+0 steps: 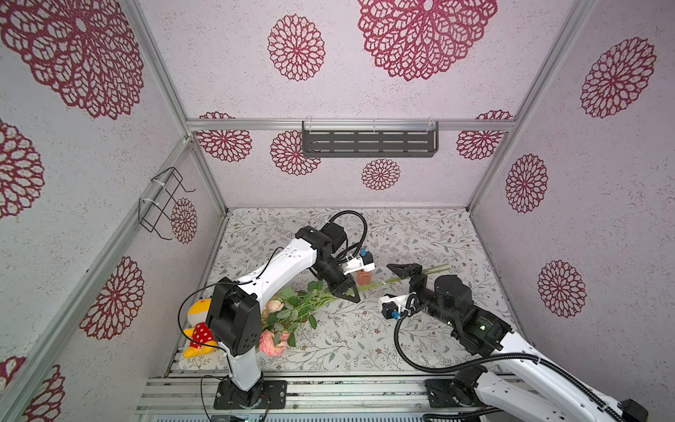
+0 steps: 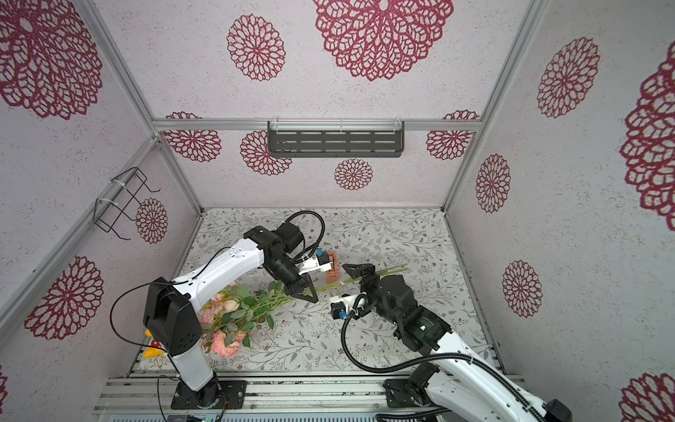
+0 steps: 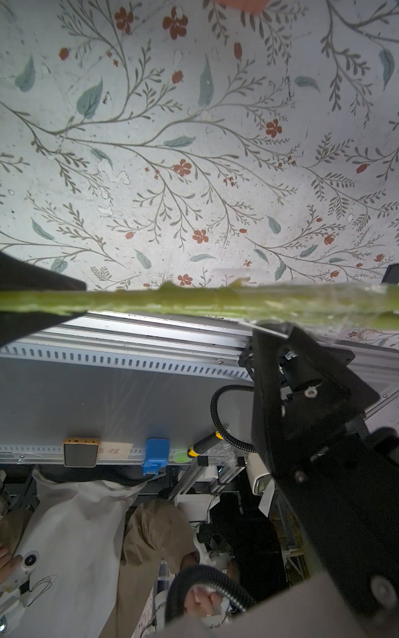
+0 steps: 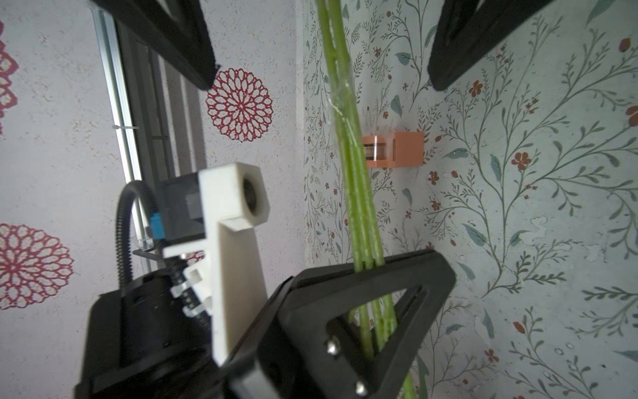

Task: Wrap bouquets with tape
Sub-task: Wrap the tape around the bouquet.

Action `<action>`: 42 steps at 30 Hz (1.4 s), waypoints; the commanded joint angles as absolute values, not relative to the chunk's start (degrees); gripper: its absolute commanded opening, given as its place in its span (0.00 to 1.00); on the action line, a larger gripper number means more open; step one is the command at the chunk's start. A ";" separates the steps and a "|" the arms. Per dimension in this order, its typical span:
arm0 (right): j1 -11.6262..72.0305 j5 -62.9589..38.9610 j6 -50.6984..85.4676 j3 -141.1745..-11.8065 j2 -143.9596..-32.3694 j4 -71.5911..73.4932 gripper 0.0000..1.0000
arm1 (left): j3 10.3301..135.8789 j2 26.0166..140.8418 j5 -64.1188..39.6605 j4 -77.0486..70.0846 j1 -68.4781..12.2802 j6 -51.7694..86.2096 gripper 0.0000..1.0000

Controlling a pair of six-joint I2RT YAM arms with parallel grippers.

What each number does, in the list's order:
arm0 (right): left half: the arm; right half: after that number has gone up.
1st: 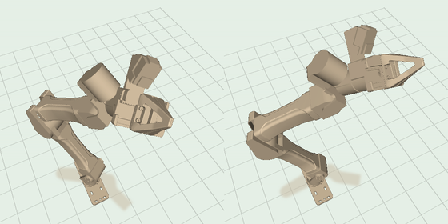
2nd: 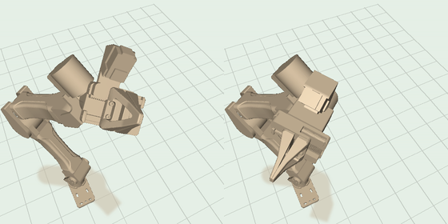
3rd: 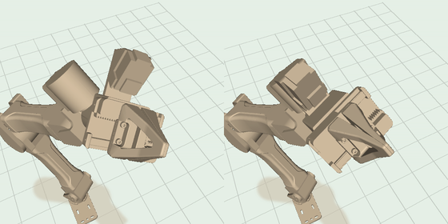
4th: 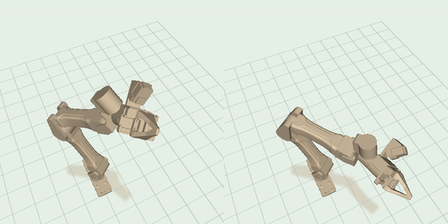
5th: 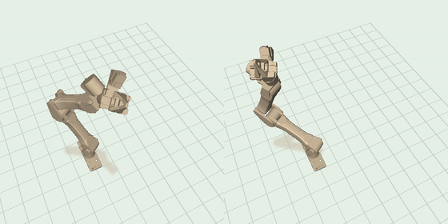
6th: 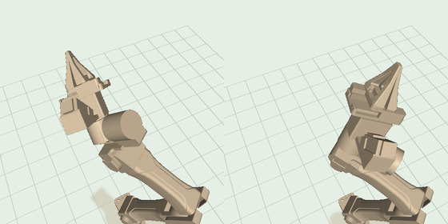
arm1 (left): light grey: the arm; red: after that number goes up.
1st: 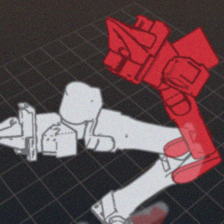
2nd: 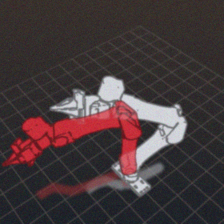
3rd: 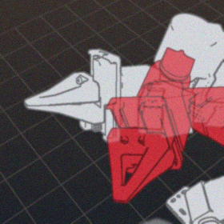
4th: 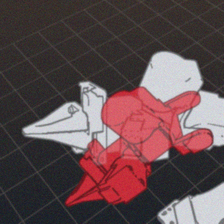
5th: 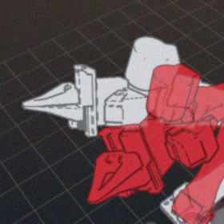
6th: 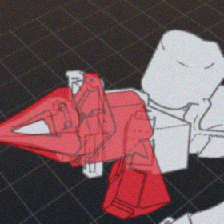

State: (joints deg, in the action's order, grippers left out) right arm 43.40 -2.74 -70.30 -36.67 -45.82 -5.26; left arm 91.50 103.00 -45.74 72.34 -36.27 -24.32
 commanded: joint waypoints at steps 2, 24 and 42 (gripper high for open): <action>43.24 -0.78 -69.99 -35.20 -46.75 4.41 0.99 | 93.26 102.82 -46.99 73.45 -36.48 -25.15 0.00; 43.86 -7.85 -66.52 -37.73 -47.50 4.98 0.63 | 92.13 103.91 -47.73 73.12 -36.50 -25.68 0.00; 42.54 -1.14 -62.24 -47.88 -51.69 -11.43 0.55 | 90.79 103.18 -47.33 72.82 -36.30 -26.10 0.00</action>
State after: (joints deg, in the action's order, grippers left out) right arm 42.89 -2.76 -64.90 -45.60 -50.65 -7.64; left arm 91.11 104.14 -46.78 72.27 -36.27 -25.47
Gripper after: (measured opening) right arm 0.552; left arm 0.071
